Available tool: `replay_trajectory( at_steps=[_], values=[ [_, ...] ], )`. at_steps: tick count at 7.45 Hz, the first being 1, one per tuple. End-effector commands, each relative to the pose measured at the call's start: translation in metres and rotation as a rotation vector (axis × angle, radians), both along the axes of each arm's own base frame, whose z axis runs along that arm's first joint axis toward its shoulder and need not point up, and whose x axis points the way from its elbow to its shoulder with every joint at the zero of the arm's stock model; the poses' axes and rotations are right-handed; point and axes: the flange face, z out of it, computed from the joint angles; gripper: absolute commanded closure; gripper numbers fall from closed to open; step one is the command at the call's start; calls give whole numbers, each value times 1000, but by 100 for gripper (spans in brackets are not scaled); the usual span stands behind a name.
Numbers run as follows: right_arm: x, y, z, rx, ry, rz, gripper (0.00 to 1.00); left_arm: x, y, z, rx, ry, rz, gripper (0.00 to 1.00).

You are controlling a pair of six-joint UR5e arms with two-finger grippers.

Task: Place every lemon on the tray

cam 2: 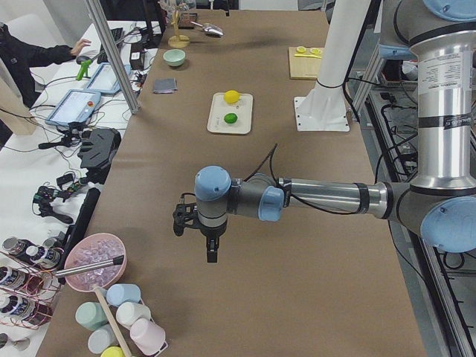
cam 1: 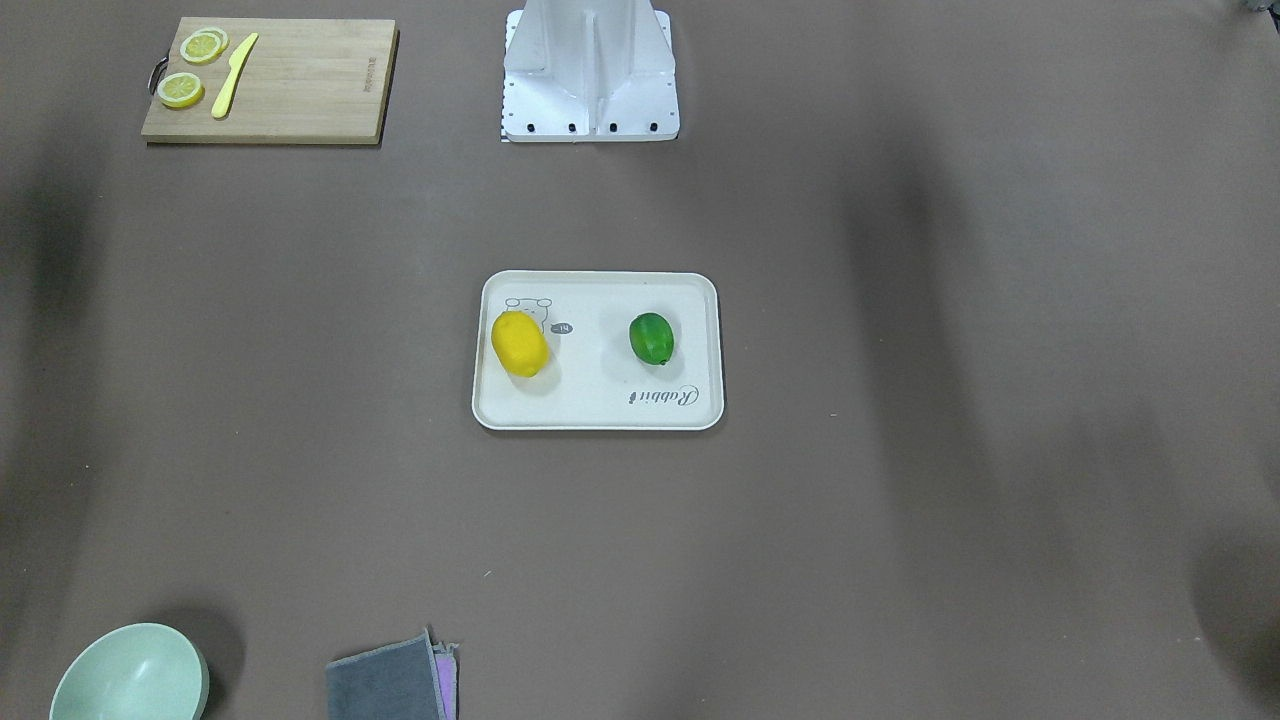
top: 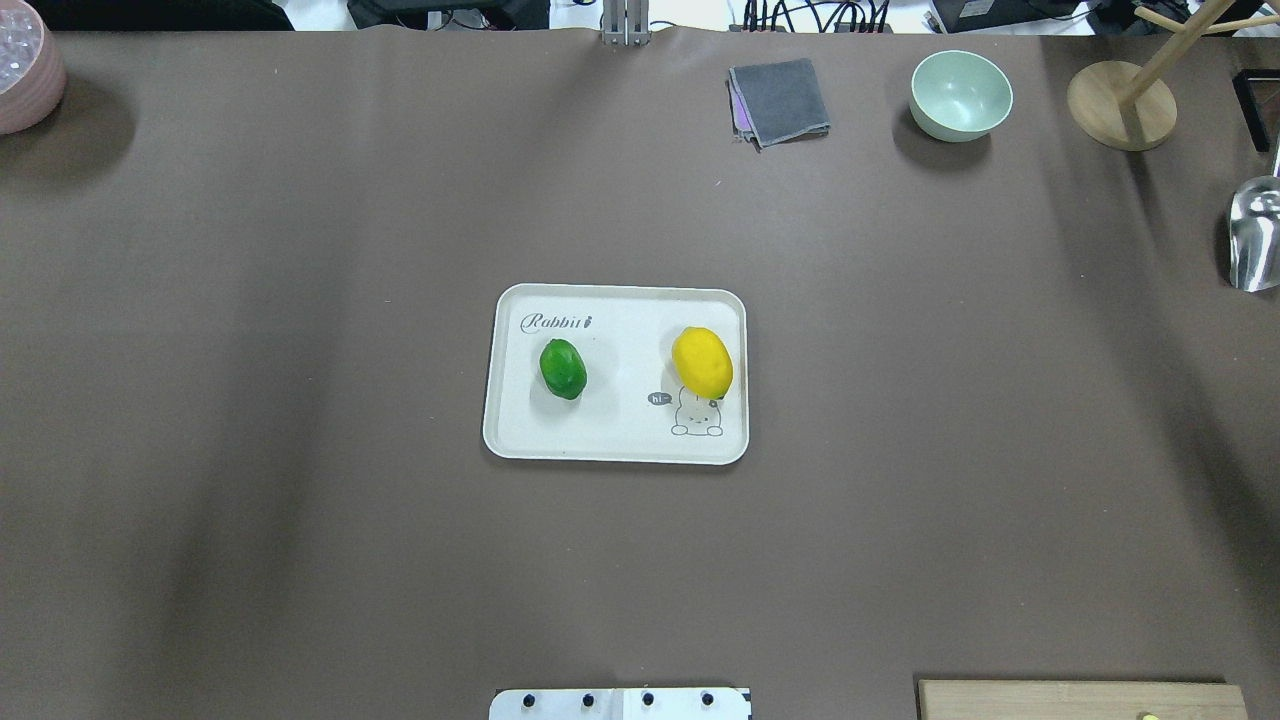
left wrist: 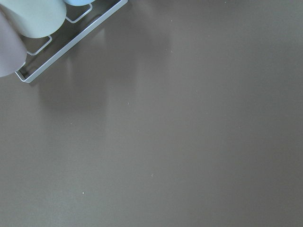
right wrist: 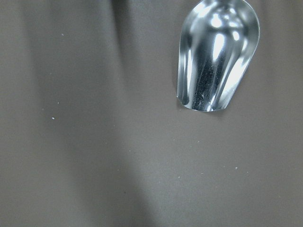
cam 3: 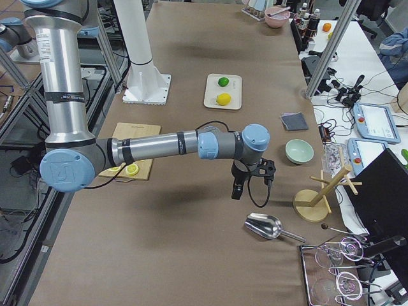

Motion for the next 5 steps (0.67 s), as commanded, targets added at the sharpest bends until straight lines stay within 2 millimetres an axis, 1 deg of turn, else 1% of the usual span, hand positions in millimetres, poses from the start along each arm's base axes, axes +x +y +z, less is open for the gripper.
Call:
replay_trajectory(
  at_steps=[1,2,5],
  values=[
    [4,1,4,-14,-9,8,0,-1,0,3,3,12,-8,1],
    [10,2,5,-16,-12,20,0,-1,0,5,2,12,-5,1],
    [8,-1,2,-12,-11,18,0,0,-2,1,10,14,-3,1]
  ],
)
